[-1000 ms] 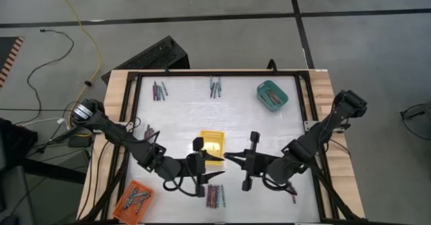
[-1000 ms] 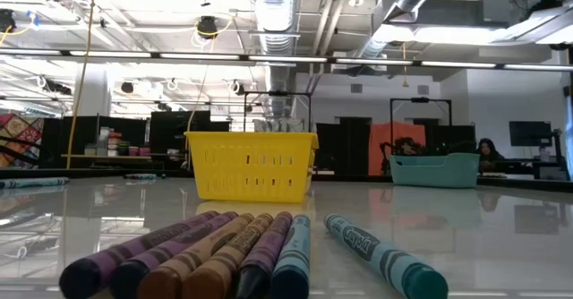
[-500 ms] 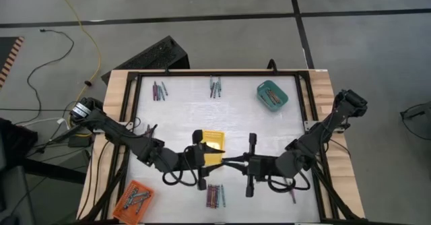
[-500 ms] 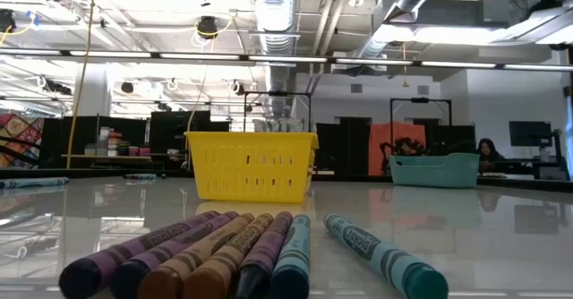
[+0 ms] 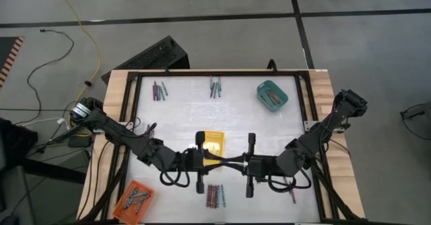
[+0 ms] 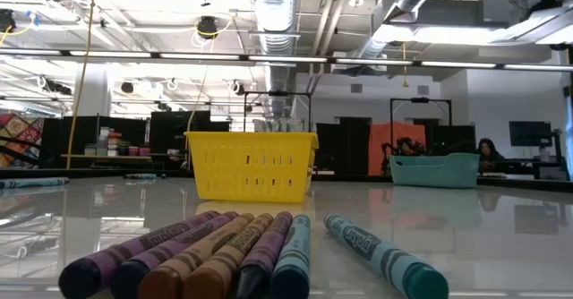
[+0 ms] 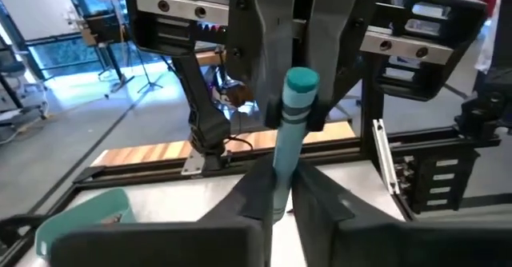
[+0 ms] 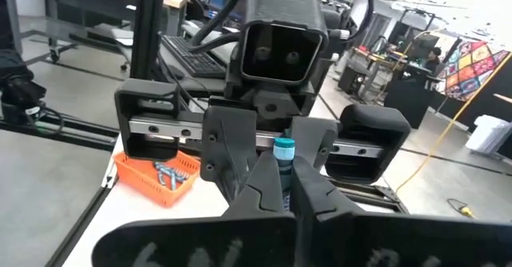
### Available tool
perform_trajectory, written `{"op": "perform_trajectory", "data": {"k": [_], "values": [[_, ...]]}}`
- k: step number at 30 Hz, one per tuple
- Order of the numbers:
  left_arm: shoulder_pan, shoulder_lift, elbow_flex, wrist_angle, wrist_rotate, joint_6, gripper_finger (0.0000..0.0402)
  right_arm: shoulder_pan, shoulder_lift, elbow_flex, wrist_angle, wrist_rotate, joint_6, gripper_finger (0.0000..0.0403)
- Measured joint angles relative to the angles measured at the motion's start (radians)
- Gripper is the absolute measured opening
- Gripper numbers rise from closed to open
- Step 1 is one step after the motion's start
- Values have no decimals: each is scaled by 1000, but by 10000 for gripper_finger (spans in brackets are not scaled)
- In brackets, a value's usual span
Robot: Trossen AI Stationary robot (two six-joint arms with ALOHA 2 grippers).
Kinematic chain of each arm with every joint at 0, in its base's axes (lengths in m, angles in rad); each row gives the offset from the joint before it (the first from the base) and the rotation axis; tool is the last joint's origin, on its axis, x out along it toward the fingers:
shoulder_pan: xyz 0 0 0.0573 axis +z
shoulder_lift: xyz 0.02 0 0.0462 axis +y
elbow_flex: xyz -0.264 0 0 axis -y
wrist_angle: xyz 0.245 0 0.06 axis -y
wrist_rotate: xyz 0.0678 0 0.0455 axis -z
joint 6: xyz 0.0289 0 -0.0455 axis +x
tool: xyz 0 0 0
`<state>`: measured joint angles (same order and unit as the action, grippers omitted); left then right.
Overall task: Sort crayons
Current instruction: Put the light blue crayon into the orange basket
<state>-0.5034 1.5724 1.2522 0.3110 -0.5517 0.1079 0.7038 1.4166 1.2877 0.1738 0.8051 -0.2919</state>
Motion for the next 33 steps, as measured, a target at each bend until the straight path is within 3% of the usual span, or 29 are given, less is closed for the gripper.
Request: {"op": "perform_trajectory", "data": {"k": [10,19,25,33], "values": [[-7,0,0,2,8,29,5,-3,0,0,-14,-3,22,6],[-43,-6,0,-143,-50,-12,2,-4,0,1,-184,32,179,78],[-92,-40,0,-453,-102,-257,1,-5,1,1,-375,91,320,110],[-207,-65,1,-922,-58,-816,0,-4,1,0,-658,72,552,116]]}}
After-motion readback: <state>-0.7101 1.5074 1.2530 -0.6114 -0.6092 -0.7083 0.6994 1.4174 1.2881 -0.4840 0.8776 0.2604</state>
